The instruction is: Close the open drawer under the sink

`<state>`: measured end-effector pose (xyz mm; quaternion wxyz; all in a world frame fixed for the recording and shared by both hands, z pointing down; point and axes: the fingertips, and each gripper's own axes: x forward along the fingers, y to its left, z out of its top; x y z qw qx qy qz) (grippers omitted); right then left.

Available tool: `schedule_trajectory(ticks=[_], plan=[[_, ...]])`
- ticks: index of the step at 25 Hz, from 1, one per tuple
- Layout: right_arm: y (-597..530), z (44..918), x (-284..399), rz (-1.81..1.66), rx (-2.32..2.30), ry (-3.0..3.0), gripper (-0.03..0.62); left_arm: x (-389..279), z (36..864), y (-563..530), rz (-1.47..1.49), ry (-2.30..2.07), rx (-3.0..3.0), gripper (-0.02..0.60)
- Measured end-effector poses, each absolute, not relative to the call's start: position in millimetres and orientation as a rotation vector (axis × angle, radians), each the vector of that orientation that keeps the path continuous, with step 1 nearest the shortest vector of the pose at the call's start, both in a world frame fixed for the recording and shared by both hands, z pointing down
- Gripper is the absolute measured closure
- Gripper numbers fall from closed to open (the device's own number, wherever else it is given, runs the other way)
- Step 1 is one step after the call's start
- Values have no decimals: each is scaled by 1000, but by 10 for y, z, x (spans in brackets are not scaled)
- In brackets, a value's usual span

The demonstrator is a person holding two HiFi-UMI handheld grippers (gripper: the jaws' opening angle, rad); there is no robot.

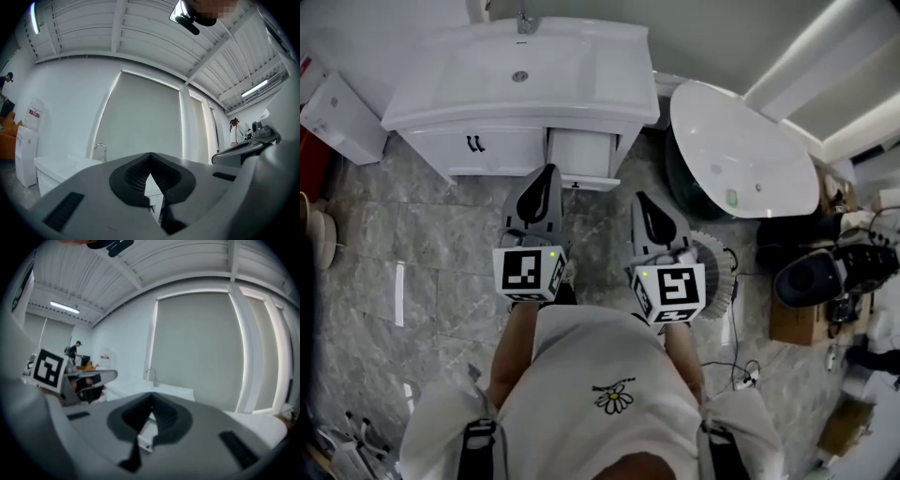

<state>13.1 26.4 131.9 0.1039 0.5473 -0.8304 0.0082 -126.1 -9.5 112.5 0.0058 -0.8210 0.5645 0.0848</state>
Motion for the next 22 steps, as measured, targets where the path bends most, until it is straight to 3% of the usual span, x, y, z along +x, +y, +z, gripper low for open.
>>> schedule_trajectory(ticks=[12,22], plan=[[-807,1506,-157,127,1656,-2431,565,-1622,1312,-1174,215,1796,-2586,560],[-1238,1540,231,191,1747,-2439,566,-1433,1337,-1350,139,1823,-2542,560]])
